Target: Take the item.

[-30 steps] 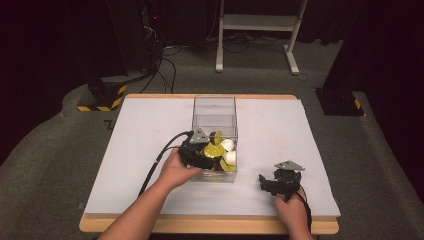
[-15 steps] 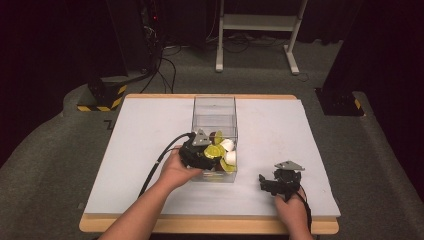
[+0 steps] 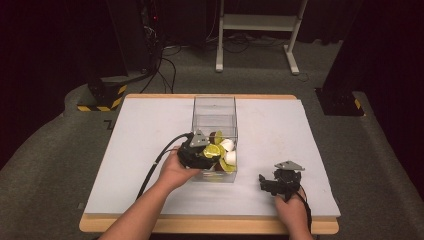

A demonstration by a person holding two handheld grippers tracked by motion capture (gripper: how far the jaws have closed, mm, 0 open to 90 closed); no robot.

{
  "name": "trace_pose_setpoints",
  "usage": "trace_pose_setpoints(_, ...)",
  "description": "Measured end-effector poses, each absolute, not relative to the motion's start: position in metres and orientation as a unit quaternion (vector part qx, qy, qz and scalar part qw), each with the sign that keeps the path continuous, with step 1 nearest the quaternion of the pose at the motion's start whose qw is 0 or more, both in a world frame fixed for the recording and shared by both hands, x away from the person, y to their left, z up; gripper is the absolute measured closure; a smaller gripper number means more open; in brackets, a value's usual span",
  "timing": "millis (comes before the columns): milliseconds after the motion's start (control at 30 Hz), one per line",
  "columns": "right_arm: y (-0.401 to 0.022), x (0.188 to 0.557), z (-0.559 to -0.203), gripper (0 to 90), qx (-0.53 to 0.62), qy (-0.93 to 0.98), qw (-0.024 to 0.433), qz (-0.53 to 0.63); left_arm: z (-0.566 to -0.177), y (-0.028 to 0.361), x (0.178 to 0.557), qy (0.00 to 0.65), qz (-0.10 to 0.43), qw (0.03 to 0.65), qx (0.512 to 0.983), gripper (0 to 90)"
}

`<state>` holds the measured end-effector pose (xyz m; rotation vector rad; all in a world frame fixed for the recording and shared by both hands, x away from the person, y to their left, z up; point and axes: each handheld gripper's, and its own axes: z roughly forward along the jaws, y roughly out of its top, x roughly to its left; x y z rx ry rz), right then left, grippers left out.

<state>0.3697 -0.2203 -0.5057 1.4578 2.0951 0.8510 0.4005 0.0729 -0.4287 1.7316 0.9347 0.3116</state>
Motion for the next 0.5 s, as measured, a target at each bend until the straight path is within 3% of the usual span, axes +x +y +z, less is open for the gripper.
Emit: trace_pose_setpoints(500,-0.22,0.37,-0.506,7.8,0.528,0.759,0.224,0.308,-0.421,0.085,0.394,0.398,0.122,0.573,0.706,37.5)
